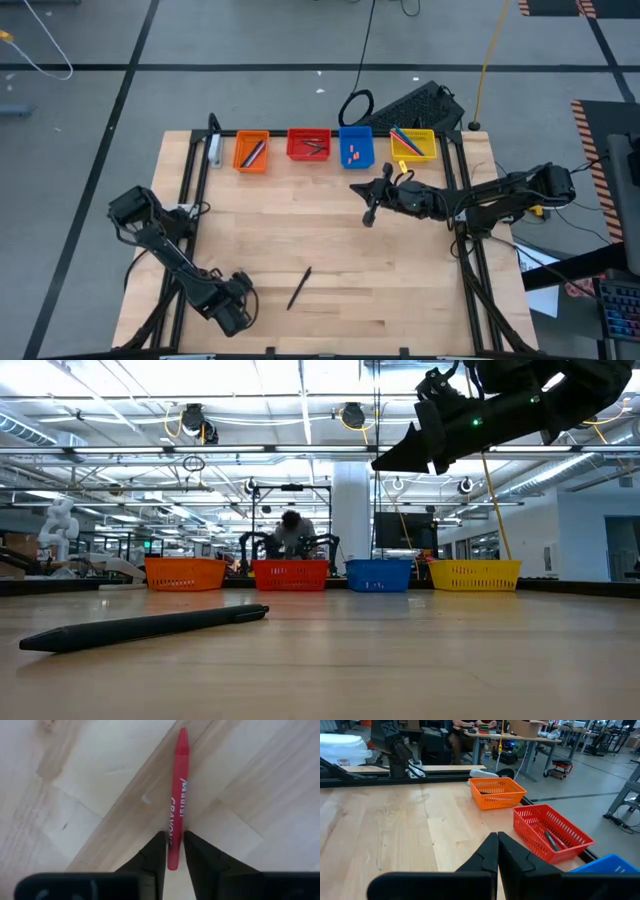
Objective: Sort crayons/erasers/pens/pencils in bins
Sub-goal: Put the red crayon into the red basket
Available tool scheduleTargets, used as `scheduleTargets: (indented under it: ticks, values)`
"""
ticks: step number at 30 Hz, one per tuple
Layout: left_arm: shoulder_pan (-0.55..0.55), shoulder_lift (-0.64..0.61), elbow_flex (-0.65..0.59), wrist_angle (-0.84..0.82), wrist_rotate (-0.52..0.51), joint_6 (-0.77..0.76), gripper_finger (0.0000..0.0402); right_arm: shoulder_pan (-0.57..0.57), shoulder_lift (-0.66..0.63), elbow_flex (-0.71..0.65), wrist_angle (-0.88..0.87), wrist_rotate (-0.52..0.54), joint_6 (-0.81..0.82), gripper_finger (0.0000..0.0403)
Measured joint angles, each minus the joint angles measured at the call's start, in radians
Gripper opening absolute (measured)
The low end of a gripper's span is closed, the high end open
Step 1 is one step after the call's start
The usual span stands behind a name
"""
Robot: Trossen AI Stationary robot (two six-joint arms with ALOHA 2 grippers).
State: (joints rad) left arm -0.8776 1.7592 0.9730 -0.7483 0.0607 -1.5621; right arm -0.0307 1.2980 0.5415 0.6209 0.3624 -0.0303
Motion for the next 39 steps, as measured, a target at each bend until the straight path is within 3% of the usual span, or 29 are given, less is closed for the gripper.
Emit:
scheduleTargets:
  ticks: [10, 17, 31, 39]
  values:
    - [0.017, -0.002, -0.003, 0.02, 0.048, 0.111, 0.002, 0.0, 0.0, 0.0, -0.001, -0.001, 0.0, 0.0]
    - [0.027, -0.051, -0.007, 0.023, 0.041, 0.139, 0.003, 0.0, 0.0, 0.001, -0.002, -0.001, 0.0, 0.0]
    - [0.051, -0.143, -0.005, -0.003, -0.183, 0.159, 0.002, 0.0, 0.0, 0.001, -0.006, -0.004, 0.0, 0.0]
    - [0.138, -0.145, -0.017, 0.062, -0.382, 0.313, 0.0019, 0.0, 0.066, 0.001, 0.042, -0.128, 0.03, 0.0]
